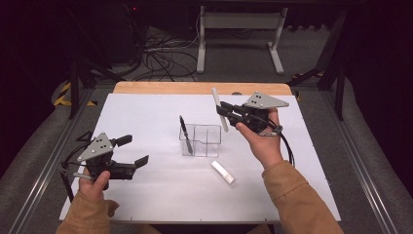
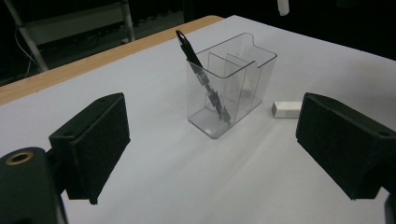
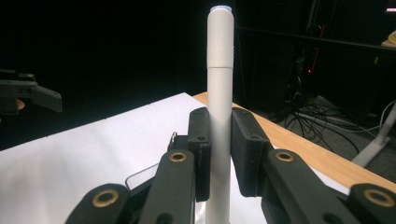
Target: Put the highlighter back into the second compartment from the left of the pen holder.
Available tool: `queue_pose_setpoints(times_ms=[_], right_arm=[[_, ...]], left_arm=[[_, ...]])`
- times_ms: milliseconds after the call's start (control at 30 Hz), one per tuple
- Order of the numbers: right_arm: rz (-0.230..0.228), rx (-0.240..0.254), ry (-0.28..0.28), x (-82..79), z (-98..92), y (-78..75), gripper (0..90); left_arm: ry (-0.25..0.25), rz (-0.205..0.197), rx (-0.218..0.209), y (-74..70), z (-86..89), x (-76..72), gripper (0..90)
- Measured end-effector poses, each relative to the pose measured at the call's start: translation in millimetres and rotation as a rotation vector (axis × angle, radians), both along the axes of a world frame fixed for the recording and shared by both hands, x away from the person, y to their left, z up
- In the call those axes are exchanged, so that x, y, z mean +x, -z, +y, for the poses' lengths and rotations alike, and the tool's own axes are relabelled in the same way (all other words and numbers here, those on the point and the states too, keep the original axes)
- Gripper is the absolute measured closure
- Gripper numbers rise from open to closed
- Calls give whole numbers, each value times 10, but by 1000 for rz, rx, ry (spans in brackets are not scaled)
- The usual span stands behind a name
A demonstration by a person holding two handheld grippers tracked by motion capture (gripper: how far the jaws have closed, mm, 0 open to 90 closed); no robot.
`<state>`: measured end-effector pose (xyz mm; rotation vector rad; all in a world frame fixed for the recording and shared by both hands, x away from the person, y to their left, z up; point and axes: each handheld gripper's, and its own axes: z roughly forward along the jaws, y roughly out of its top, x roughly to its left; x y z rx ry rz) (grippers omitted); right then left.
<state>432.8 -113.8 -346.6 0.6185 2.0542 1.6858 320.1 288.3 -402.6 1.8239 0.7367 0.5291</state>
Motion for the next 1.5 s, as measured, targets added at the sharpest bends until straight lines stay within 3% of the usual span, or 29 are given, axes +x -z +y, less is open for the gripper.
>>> queue_pose_setpoints(times_ms=[433, 600, 1033, 1267, 1500], right_arm=[[6, 58, -21, 38, 123, 48, 791], [50, 114, -24, 51, 201, 71, 790], [28, 132, 5, 102, 389, 226, 790], [18, 136, -8, 121, 480, 333, 790], [18, 113, -6, 145, 558, 439, 789]], left_arm=[[0, -2, 2, 0, -2, 4, 104], [2, -4, 6, 2, -1, 6, 104], [1, -4, 6, 0, 6, 4, 104], [2, -4, 3, 5, 7, 8, 105], [2, -2, 2, 7, 8, 8, 105]])
